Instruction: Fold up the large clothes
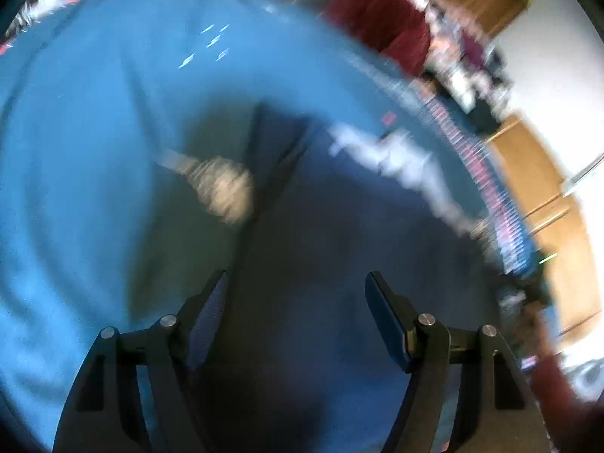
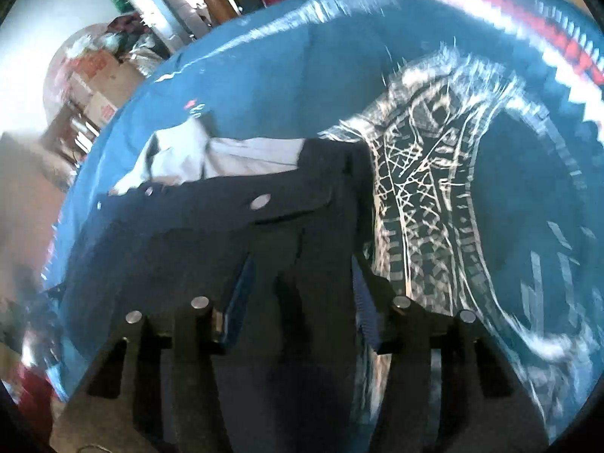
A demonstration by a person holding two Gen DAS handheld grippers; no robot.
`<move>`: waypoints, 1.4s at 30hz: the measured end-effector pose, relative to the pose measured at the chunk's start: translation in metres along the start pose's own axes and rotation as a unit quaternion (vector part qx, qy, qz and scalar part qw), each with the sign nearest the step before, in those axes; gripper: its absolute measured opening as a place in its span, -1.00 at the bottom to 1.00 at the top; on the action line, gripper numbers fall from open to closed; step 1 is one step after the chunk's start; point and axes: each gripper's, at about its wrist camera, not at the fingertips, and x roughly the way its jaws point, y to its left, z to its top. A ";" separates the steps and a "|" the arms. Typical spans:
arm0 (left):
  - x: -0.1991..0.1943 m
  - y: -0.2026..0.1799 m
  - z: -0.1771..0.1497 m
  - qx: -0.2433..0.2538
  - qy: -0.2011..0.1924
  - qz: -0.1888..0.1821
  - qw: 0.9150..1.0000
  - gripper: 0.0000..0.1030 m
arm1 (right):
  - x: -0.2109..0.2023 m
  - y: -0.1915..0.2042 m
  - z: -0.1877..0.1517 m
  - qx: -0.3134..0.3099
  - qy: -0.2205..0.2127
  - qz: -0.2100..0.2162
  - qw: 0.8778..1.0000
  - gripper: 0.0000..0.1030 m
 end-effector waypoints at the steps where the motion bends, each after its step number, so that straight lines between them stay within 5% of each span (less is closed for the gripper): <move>1: -0.007 0.009 -0.009 0.010 -0.011 0.015 1.000 0.20 | -0.010 0.008 -0.008 -0.011 -0.006 -0.007 1.000 0.03; 2: -0.015 0.015 -0.013 -0.001 -0.018 0.006 1.000 0.20 | -0.022 0.018 -0.019 -0.023 -0.010 -0.007 1.000 0.10; 6: -0.073 0.036 -0.036 -0.048 -0.074 0.085 0.992 0.05 | -0.048 0.047 -0.060 -0.055 -0.013 0.008 0.998 0.13; 9: -0.101 0.044 -0.065 -0.127 -0.093 -0.049 0.986 0.05 | -0.053 0.065 -0.084 -0.044 -0.012 0.030 0.998 0.15; 12: -0.087 0.026 -0.087 -0.158 -0.065 -0.157 0.973 0.05 | -0.050 0.082 -0.101 -0.032 -0.009 0.048 0.998 0.17; 15: -0.055 0.021 -0.093 -0.177 -0.048 -0.148 0.972 0.04 | -0.044 0.095 -0.110 -0.022 -0.001 0.061 0.998 0.17; 21: -0.037 0.022 -0.077 -0.216 -0.095 -0.143 0.961 0.04 | -0.047 0.119 -0.115 -0.040 0.001 0.064 0.997 0.18; 28: -0.008 0.004 -0.061 -0.197 -0.131 -0.114 0.965 -0.02 | -0.048 0.165 -0.093 -0.070 -0.007 0.095 0.993 0.22; 29: -0.008 0.006 -0.058 -0.196 -0.138 -0.105 0.965 -0.16 | -0.043 0.178 -0.083 -0.077 -0.006 0.105 0.992 0.23; 31: -0.006 0.000 -0.052 -0.191 -0.144 -0.101 0.966 -0.95 | -0.031 0.201 -0.064 -0.092 -0.001 0.119 0.989 0.25; 35: -0.034 -0.066 -0.046 -0.055 -0.196 -0.032 0.978 -0.96 | 0.027 0.275 -0.004 -0.115 0.057 0.174 0.976 0.47; 37: -0.040 -0.096 -0.048 0.004 -0.206 -0.016 0.978 -0.96 | 0.058 0.308 0.017 -0.118 0.095 0.188 0.970 0.47; 42: -0.043 -0.130 -0.051 0.075 -0.213 0.002 0.974 -0.93 | 0.132 0.389 0.035 -0.193 0.183 0.142 0.953 0.52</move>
